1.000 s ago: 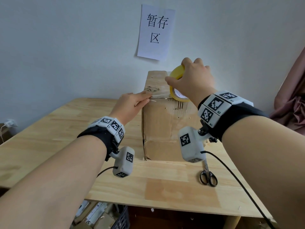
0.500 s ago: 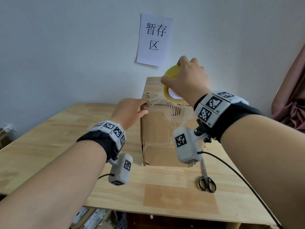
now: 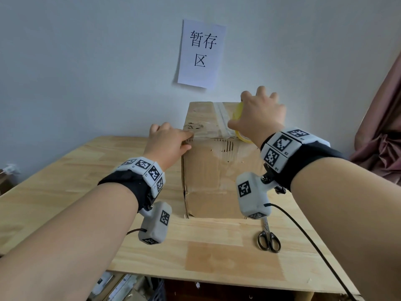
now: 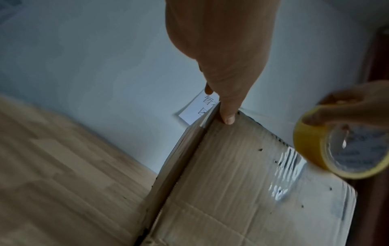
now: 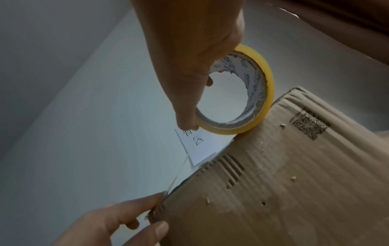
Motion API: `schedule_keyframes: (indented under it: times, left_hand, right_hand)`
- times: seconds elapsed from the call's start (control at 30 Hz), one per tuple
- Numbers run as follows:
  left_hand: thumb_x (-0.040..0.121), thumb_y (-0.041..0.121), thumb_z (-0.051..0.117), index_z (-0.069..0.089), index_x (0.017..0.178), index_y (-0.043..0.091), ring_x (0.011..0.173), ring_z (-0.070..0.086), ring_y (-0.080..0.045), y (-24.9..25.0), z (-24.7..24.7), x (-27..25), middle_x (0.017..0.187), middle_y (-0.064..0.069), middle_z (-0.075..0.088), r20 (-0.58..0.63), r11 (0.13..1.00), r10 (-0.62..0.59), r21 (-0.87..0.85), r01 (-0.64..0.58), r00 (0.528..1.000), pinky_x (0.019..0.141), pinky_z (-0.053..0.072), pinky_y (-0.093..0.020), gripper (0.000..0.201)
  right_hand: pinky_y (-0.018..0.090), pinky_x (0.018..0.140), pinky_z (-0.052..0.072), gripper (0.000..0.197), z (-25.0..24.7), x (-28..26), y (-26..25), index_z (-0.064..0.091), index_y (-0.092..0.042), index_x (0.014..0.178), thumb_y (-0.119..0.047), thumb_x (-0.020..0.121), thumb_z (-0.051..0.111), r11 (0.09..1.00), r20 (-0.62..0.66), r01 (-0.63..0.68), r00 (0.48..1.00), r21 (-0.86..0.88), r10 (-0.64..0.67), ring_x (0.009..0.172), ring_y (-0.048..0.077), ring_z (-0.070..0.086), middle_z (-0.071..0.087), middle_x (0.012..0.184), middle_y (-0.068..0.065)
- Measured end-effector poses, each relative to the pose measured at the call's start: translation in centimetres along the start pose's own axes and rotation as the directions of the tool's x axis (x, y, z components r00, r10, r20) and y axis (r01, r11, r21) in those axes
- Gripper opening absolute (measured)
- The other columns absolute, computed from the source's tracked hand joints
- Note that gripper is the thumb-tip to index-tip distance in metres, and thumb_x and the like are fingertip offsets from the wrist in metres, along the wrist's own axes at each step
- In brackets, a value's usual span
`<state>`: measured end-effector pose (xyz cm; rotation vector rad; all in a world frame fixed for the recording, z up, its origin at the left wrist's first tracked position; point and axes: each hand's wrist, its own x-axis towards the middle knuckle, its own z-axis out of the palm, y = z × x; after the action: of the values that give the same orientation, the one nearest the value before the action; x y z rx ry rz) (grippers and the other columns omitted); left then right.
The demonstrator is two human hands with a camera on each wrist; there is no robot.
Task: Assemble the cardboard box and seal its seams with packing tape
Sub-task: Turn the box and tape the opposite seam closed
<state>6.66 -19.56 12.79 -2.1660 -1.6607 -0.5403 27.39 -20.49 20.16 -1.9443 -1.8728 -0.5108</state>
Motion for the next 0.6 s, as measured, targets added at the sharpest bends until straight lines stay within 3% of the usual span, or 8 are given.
schedule_keyframes:
  times: [0.13,0.27,0.37,0.47,0.53,0.6]
  left_hand:
    - [0.095,0.043,0.044,0.053,0.125,0.037,0.108,0.044,-0.023,0.7,-0.4,0.1,0.12,0.012,0.062,0.025,0.998,0.025,0.065,-0.026,0.999,0.088,0.024,-0.038,0.032]
    - [0.091,0.058,0.04,0.038,0.136,0.039,0.11,0.043,-0.028,2.6,-0.5,0.5,0.116,-0.006,0.055,0.097,0.974,0.06,0.21,-0.079,0.993,0.092,0.026,-0.041,0.049]
    - [0.086,0.067,0.041,0.025,0.143,0.04,0.107,0.044,-0.03,3.7,-0.1,0.5,0.114,-0.014,0.05,0.123,0.958,0.053,0.275,-0.085,0.991,0.093,0.028,-0.043,0.066]
    - [0.084,0.07,0.039,0.025,0.143,0.041,0.106,0.046,-0.03,3.6,0.0,0.6,0.114,-0.013,0.049,0.122,0.965,0.042,0.253,-0.072,0.992,0.095,0.027,-0.043,0.067]
    - [0.086,0.067,0.04,0.03,0.142,0.039,0.117,0.043,-0.03,3.5,0.0,0.8,0.122,-0.013,0.048,0.127,0.976,0.041,0.209,-0.067,0.991,0.101,0.023,-0.044,0.063]
    - [0.09,0.056,0.045,0.038,0.14,0.027,0.131,0.034,-0.029,3.9,0.0,1.0,0.138,-0.01,0.043,0.14,0.985,0.089,0.135,-0.108,0.986,0.11,0.017,-0.045,0.059]
  right_hand:
    - [0.036,0.072,0.035,0.056,0.1,0.3,0.3,0.051,-0.02,0.123,-0.05,0.078,0.062,1.0,0.011,0.004,1.0,-0.019,-0.004,0.106,0.032,0.044,0.042,0.122,0.008]
    - [0.037,0.075,0.035,0.053,0.0,0.4,0.6,0.055,-0.023,0.124,-0.057,0.083,0.052,0.999,0.003,0.014,1.0,0.048,-0.015,0.11,0.033,0.044,0.045,0.121,0.009]
    - [0.037,0.075,0.038,0.049,0.0,0.4,1.1,0.052,-0.02,0.127,-0.048,0.086,0.048,0.988,-0.024,0.027,0.999,0.153,-0.024,0.109,0.033,0.047,0.049,0.118,0.01]
    - [0.036,0.072,0.043,0.065,0.3,0.5,2.2,0.043,-0.014,0.128,-0.055,0.081,0.06,0.955,-0.046,-0.008,0.999,0.295,0.022,0.101,0.03,0.052,0.048,0.118,0.01]
    - [0.035,0.073,0.044,0.074,0.6,0.4,2.8,0.043,-0.016,0.126,-0.066,0.074,0.063,0.926,-0.022,-0.038,0.998,0.376,0.05,0.097,0.027,0.051,0.047,0.115,0.008]
    - [0.038,0.079,0.048,0.08,0.8,0.3,3.0,0.043,-0.022,0.13,-0.072,0.07,0.062,0.89,0.002,-0.072,0.997,0.45,0.079,0.099,0.028,0.053,0.048,0.116,0.008]
